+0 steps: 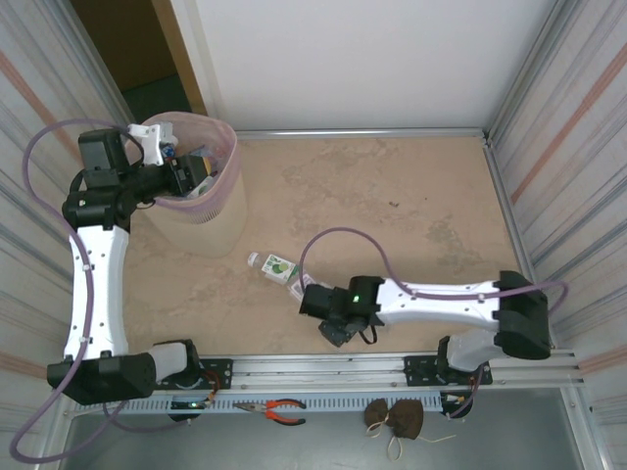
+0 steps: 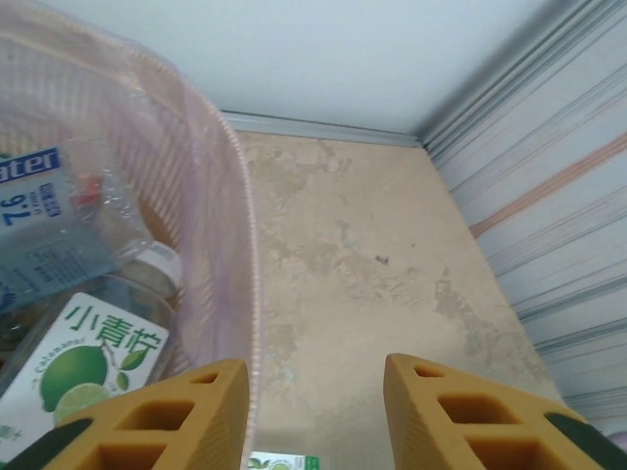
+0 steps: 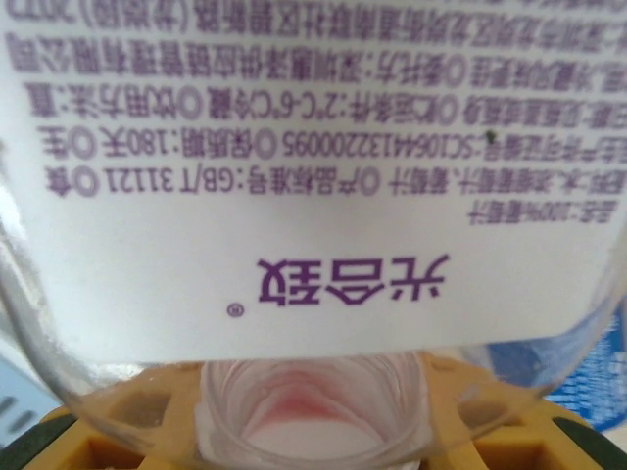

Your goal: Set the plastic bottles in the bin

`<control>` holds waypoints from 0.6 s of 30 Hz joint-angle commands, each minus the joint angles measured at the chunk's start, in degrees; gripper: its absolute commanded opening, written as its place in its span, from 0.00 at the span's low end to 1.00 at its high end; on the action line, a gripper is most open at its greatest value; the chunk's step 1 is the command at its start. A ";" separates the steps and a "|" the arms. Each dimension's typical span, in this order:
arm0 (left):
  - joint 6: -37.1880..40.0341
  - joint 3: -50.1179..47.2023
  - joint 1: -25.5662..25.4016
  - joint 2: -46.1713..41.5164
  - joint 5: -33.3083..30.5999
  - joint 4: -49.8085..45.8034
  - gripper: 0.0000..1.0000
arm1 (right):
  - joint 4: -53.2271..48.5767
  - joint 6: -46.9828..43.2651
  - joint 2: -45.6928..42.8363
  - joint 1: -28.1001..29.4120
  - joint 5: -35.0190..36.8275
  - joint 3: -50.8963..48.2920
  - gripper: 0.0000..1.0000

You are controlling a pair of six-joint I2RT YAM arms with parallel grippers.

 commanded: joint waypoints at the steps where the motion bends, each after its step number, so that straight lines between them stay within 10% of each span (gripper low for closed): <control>1: -5.00 -2.54 0.02 -2.65 6.15 8.42 0.43 | 0.84 -0.62 -4.81 -3.17 -0.21 3.55 0.36; 11: -19.34 -11.85 -0.67 -6.92 16.27 36.04 0.62 | 14.62 -3.53 -12.55 -16.92 -10.45 8.90 0.34; 18: -17.40 -8.81 -9.49 -6.45 10.38 34.74 0.78 | 22.33 -3.43 -14.24 -24.09 -14.91 12.16 0.32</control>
